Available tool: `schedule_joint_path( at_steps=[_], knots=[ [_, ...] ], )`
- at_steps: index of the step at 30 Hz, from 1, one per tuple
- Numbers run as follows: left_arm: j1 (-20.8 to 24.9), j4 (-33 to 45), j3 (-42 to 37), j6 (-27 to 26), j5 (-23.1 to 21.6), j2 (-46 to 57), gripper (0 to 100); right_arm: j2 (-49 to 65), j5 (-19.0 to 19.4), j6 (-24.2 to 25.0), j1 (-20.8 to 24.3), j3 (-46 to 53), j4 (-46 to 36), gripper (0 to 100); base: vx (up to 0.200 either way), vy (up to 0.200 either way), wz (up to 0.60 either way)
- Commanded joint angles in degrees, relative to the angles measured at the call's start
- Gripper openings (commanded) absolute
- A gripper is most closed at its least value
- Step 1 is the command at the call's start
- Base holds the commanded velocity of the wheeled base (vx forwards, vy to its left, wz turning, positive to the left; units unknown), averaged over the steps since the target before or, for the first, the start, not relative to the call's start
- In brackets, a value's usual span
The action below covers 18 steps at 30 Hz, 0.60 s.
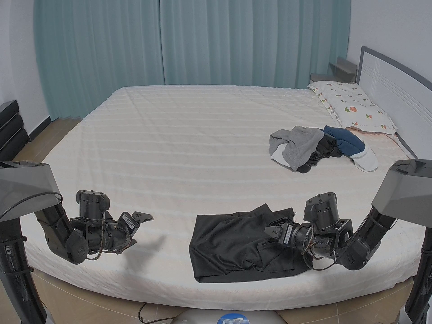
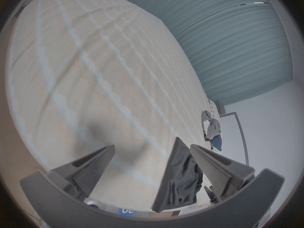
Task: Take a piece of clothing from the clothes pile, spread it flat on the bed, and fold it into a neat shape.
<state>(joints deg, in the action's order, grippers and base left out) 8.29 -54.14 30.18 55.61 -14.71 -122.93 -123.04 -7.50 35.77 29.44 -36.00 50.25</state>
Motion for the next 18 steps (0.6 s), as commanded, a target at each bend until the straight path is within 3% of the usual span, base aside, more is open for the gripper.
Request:
schedule_joint_path(
  at_steps=[1,8,15,16,18],
  knots=[
    [0.1,0.0,0.4,0.0,0.0,-0.5,100,0.0,-2.1,-0.5,1.9,0.7,0.0,100,0.0,0.0,0.0],
    [0.1,0.0,0.5,0.0,0.0,-0.6,100,-3.4,-6.6,-2.4,3.4,0.3,0.6,100,0.0,0.0,0.0],
    [0.1,0.0,0.5,0.0,0.0,-0.7,100,-4.4,-7.0,-2.5,3.1,0.1,0.6,100,0.0,0.0,0.0],
    [0.1,0.0,0.5,0.0,0.0,-0.7,100,-4.8,-7.0,-2.7,3.2,0.3,0.6,0,0.0,0.0,0.0],
    [0.1,0.0,0.5,0.0,0.0,-0.7,100,-4.9,-7.0,-2.9,3.2,0.5,0.6,0,0.0,0.0,0.0]
  ],
)
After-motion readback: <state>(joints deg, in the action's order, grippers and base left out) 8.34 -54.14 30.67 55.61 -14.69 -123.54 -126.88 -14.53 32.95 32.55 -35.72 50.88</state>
